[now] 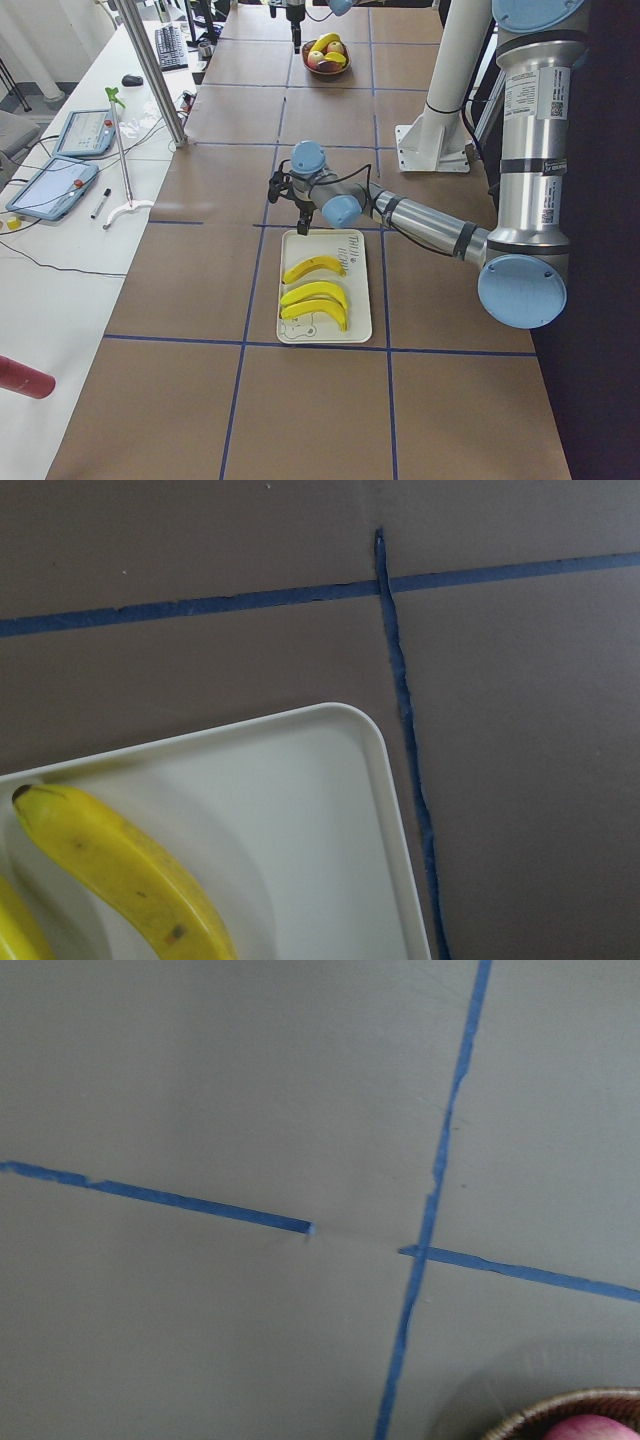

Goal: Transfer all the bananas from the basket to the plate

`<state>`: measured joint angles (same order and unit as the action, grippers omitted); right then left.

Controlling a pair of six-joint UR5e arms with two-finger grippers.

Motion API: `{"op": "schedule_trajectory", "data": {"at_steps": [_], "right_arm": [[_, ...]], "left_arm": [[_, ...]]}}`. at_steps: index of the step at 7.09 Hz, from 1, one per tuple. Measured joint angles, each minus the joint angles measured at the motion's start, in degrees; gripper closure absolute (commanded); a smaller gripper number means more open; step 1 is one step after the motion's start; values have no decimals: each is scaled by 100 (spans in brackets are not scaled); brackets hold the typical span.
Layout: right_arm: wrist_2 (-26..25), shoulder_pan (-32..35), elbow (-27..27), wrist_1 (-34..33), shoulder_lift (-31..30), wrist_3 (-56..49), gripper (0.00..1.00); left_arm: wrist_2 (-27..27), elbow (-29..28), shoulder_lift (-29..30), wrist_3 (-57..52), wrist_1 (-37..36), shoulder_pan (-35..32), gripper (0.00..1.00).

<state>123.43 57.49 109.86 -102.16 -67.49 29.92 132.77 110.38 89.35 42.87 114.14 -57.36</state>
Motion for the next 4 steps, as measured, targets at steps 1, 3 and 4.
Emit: {"op": "schedule_trajectory", "data": {"at_steps": [1, 3, 4], "right_arm": [[32, 255, 103, 22, -443, -697, 0], [15, 594, 179, 47, -1196, -1992, 0], [3, 676, 174, 50, -1425, -2660, 0]], "left_arm": [[-19, 65, 109, 7, -192, 2, 0], [-30, 94, 171, 10, -286, 10, 0], [-34, 96, 173, 11, -292, 12, 0]]}}
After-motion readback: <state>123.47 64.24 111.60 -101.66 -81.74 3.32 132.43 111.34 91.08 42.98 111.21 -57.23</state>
